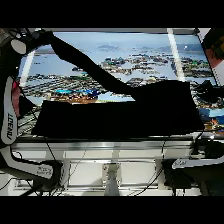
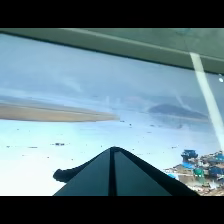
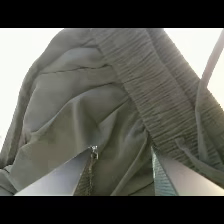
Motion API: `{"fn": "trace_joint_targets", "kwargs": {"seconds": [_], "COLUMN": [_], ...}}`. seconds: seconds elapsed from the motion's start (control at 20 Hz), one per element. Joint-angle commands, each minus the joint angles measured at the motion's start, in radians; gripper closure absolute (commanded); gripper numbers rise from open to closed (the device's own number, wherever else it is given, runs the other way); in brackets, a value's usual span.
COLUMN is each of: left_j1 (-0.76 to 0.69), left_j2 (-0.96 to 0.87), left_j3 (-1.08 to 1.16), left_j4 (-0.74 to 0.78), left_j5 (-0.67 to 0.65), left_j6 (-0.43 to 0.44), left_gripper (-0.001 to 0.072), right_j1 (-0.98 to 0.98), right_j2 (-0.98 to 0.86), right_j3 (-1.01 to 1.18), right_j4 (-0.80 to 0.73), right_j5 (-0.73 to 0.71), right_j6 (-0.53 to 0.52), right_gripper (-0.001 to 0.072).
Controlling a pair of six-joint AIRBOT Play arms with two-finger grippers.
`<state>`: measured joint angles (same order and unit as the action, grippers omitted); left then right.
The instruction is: Fold the clothes and pants, and hang the long-sleeved shirts on hangers.
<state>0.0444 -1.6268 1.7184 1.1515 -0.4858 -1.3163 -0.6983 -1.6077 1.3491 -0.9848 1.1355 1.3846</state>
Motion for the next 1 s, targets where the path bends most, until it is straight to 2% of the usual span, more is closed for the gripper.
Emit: {"fn": "trace_joint_targets", "kwargs": {"seconds": [0.0,0.15,0.3,0.45,0.6,0.8,0.85,0.9,0.95], "left_j1": [0.011,0.034,0.047,0.050,0.061,0.060,0.060,0.060,0.060], "left_j2": [-0.014,-0.060,-0.103,-0.104,-0.105,-0.107,-0.108,-0.109,-0.108], "left_j3": [0.010,0.007,-0.011,-0.061,-0.085,-0.103,-0.103,-0.103,-0.103], "left_j4": [0.082,0.246,0.432,0.578,0.579,0.573,0.573,0.572,0.572], "left_j5": [-0.113,-0.451,-0.686,-0.809,-0.878,-0.888,-0.884,-0.866,-0.849], "left_j6": [0.075,0.075,0.075,0.076,0.075,0.073,0.048,-0.010,-0.069], "left_gripper": [0.0705,0.0707,0.0708,0.0707,0.0706,0.0697,0.0688,0.0667,0.0444], "right_j1": [0.001,0.001,0.001,0.001,0.001,0.001,0.001,0.001,0.001], "right_j2": [-0.002,-0.002,-0.002,-0.002,-0.002,-0.002,-0.002,-0.002,-0.002], "right_j3": [0.001,0.001,0.001,0.001,0.001,0.001,0.001,0.001,0.001], "right_j4": [0.001,0.001,0.000,0.000,0.000,0.000,0.000,-0.001,-0.002], "right_j5": [-0.001,0.008,0.007,0.005,-0.002,-0.003,-0.004,-0.006,-0.008], "right_j6": [0.003,0.003,0.003,0.003,0.003,0.003,0.003,0.003,0.003], "right_gripper": [0.0309,0.0309,0.0309,0.0309,0.0309,0.0310,0.0309,0.0310,0.0309]}}
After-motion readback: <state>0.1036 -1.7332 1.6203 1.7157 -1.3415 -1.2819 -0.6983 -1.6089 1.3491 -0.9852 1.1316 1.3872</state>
